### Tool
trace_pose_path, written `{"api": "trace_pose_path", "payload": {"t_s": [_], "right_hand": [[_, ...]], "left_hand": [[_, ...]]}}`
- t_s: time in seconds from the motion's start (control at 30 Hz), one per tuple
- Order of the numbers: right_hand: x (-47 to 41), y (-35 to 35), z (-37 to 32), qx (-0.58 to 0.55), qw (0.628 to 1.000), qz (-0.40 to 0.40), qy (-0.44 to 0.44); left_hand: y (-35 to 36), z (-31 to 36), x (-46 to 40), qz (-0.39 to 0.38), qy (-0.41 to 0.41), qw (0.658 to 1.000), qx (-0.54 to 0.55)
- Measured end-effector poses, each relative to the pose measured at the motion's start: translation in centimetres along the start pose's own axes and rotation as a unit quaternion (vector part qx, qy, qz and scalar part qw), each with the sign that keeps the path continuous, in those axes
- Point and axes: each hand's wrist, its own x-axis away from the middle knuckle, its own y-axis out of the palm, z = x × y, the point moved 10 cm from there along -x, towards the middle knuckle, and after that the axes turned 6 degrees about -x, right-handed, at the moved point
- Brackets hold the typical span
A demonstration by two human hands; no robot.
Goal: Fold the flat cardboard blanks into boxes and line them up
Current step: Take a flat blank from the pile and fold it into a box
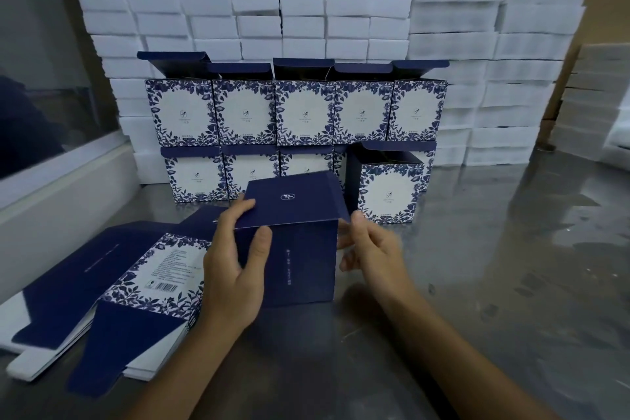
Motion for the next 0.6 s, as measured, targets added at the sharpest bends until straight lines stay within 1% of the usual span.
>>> {"api": "trace_pose_path", "payload": {"t_s": [0.07, 0.17, 0.27, 0.33, 0.4, 0.5, 0.6], "right_hand": [[0.0, 0.0, 0.1, -0.007, 1.0, 0.01, -0.006], [0.1, 0.2, 0.0, 0.023, 1.0, 0.013, -0.01], [0.2, 0.1, -0.6, 0.036, 0.999, 0.003, -0.027], [0.4, 0.5, -1.1, 0.024, 0.999, -0.02, -0.033], [0.6, 0.6, -1.3, 0.03, 0.999, -0.024, -0.038], [1.0, 0.8, -1.8, 0.078, 0.994, -0.025, -0.07], [1.2, 1.3, -2.1, 0.111, 0.988, -0.033, -0.098]], "left_hand": [[-0.3, 0.1, 0.0, 0.018, 0.006, 1.0, -0.002], [-0.9, 0.3, -0.1, 0.044, 0.024, 0.999, -0.017], [-1.1, 0.1, -0.2, 0.047, 0.011, 0.998, -0.033], [-0.7, -0.2, -0.3, 0.029, -0.004, 0.999, -0.027], [0.1, -0.2, -0.4, 0.0, -0.008, 0.999, -0.036], [1.4, 0.3, -0.3, -0.052, 0.008, 0.998, -0.046], [2.1, 0.4, 0.1, -0.083, 0.004, 0.996, -0.008]]}}
